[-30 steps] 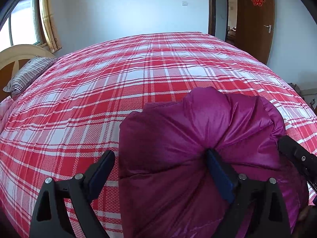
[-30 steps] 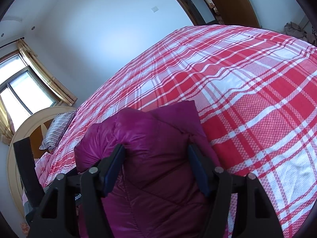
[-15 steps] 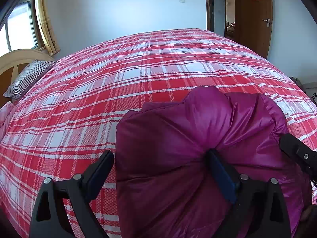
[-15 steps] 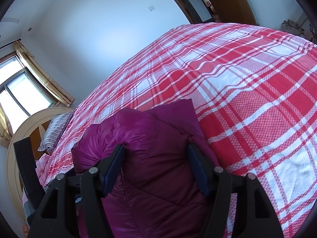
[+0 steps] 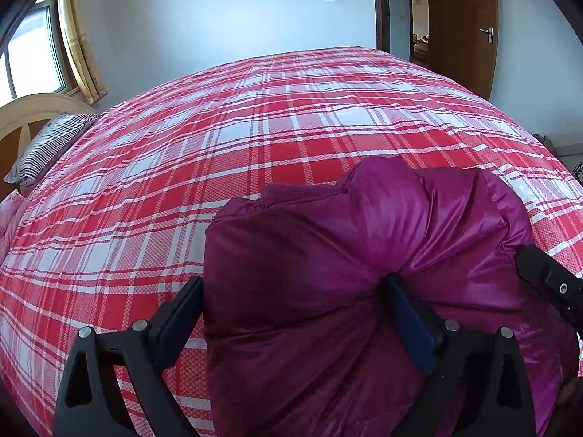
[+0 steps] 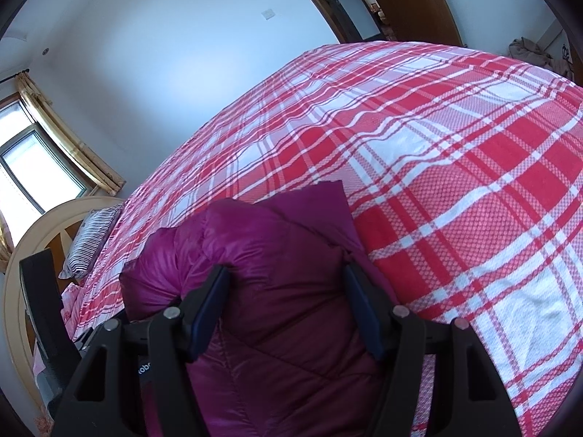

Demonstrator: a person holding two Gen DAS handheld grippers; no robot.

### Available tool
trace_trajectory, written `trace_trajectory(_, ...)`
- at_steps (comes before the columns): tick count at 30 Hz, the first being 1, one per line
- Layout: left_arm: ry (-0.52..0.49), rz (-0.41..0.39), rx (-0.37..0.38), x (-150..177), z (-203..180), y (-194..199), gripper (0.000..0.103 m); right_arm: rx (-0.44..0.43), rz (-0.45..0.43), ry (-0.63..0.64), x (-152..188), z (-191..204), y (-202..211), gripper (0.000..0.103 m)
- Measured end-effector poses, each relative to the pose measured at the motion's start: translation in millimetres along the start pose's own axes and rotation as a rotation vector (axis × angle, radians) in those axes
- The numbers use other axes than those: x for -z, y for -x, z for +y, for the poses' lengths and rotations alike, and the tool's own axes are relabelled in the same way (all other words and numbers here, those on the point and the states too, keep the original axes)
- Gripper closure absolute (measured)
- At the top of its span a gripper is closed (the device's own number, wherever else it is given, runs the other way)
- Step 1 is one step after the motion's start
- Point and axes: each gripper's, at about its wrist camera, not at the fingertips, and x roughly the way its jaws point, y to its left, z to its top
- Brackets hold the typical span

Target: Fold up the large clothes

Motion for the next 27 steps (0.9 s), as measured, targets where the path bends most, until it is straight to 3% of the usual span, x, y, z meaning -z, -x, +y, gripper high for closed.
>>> trace_trajectory(16,0.014,0.013,0.037,1.0,-0.6,-4.5,0.005,0.097,0.018,0.067,1.3,6.3,-4.7,0.036)
trace_trajectory(27,0.014,0.022,0.054,1.9,-0.5,-7.4,0.003,0.142,-0.018,0.080,1.7,8.2,3.5,0.035)
